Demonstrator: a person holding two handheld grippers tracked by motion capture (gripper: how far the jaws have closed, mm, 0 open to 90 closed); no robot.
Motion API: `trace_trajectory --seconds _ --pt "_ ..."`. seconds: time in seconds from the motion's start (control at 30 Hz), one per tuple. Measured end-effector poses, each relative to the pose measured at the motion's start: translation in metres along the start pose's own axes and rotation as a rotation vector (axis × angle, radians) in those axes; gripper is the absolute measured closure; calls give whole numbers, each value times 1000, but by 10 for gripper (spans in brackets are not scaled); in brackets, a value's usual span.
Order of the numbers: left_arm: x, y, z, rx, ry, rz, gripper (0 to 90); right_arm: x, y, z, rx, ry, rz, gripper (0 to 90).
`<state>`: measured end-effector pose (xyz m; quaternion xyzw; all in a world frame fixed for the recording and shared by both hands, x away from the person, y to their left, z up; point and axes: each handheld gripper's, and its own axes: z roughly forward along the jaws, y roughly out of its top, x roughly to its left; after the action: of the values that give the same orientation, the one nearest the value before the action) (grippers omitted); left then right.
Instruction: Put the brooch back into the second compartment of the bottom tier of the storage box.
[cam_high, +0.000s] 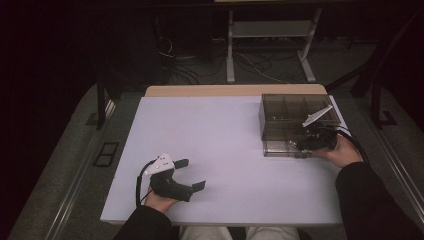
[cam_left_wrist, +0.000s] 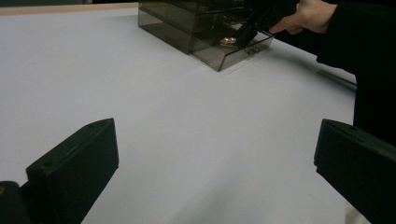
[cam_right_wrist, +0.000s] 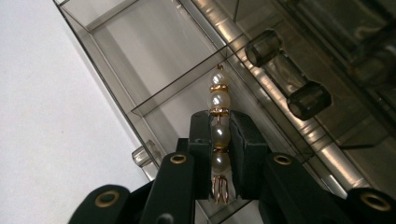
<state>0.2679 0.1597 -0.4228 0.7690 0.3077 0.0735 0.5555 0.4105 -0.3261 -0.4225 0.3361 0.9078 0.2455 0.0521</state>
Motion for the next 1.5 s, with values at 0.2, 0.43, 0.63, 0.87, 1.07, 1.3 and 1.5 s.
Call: trace_trajectory --seconds 0.2,0.43,0.63,0.87,1.07,1.3,1.5 --pt "0 0 -1 0 4 3 0 2 0 -1 3 10 7 780" --pt "0 0 -1 -1 4 2 0 4 2 -7 -11 3 7 756" --pt "0 0 -1 -3 2 2 0 9 3 -15 -30 -3 18 703" --pt "-1 0 -1 -3 3 2 0 13 1 -26 -73 1 65 607" --pt "-1 0 -2 -6 2 2 0 19 -2 -35 -113 -2 107 480" --pt "-1 0 -2 -6 3 1 0 29 -4 -41 -147 -1 159 283" --pt "-1 0 -2 -6 5 1 0 38 -6 -43 -182 7 199 163"
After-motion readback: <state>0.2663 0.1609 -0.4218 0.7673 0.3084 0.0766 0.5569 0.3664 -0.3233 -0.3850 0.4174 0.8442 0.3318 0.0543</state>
